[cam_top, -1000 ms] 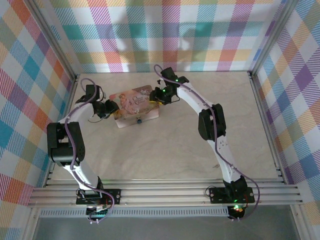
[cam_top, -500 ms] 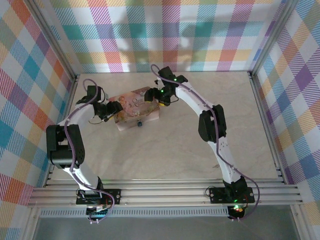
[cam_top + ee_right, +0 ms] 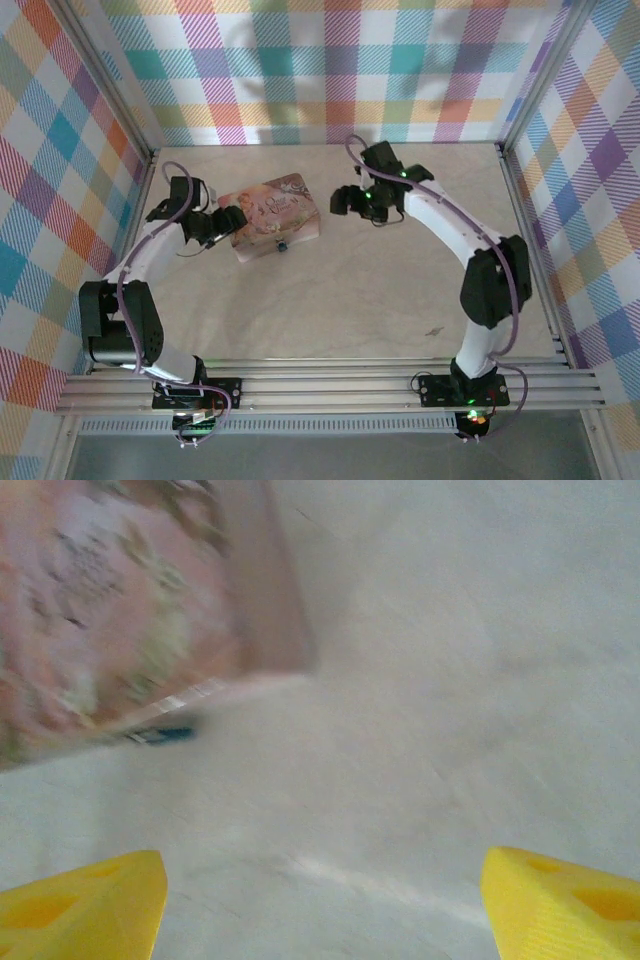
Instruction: Unlock a padlock with a key
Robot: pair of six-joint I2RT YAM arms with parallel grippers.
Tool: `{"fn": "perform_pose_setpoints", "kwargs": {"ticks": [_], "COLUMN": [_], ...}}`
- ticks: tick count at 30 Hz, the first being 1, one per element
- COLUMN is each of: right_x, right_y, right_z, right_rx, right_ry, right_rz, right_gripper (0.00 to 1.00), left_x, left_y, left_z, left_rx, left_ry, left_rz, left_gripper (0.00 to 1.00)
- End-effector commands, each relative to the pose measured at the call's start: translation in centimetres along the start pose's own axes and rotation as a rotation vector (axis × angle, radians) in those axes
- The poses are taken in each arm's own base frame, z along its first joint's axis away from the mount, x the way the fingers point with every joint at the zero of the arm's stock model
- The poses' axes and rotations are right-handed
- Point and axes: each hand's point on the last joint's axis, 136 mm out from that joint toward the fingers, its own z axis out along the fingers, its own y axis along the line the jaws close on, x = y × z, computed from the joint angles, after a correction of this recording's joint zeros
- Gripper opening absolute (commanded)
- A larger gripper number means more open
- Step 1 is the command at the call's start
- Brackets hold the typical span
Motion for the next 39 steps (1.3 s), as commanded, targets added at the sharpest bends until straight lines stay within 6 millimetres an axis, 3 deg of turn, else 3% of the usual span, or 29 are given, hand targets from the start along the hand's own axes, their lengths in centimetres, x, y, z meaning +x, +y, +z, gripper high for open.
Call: {"fn": "perform_pose_setpoints", "kwargs": {"ticks": [1, 7, 13, 19, 22, 26, 30, 35, 39], "right_x": [2.1, 8.7, 16.1, 22.2, 22.9, 24.9, 26.8, 26.1, 25.1], "right_y": [-2.9, -8.9, -15.0, -19.8, -19.8, -20.8, -21.0, -19.8, -19.6], "right_z": [-0.9, -2.7, -5.7, -8.8, -9.2, -9.9, -8.8, -5.5, -4.3], "right_rx": [0.089, 0.243, 0.431, 0.555, 0.515, 0.599, 0.637, 0.511, 0.489], "right_ry": [-0.03, -0.016, 0.0, -0.039, -0.082, -0.03, 0.065, 0.071, 0.064], "right_rz": [0.046, 0.151, 0.286, 0.484, 0.566, 0.684, 0.731, 0.753, 0.729], "right_gripper": [0.81, 0.8, 0.79, 0.87, 0.86, 0.83, 0.8, 0.62, 0.47], "left_x": [2.0, 5.5, 9.2, 12.5, 13.7, 15.3, 15.8, 16.0, 16.3], "left_y": [-1.1, -4.3, -9.7, -14.9, -16.8, -18.7, -19.2, -19.4, -19.2], "left_z": [-0.6, -0.5, 0.8, 2.7, 4.1, 5.5, 6.2, 6.4, 6.1], "left_rx": [-0.001, -0.008, 0.052, 0.154, 0.212, 0.286, 0.305, 0.306, 0.31], "left_ry": [0.022, 0.053, 0.081, 0.11, 0.155, 0.209, 0.23, 0.258, 0.273], "left_rz": [0.069, 0.211, 0.387, 0.517, 0.539, 0.567, 0.584, 0.615, 0.638], "left_gripper": [0.68, 0.68, 0.68, 0.67, 0.66, 0.65, 0.65, 0.64, 0.64]}}
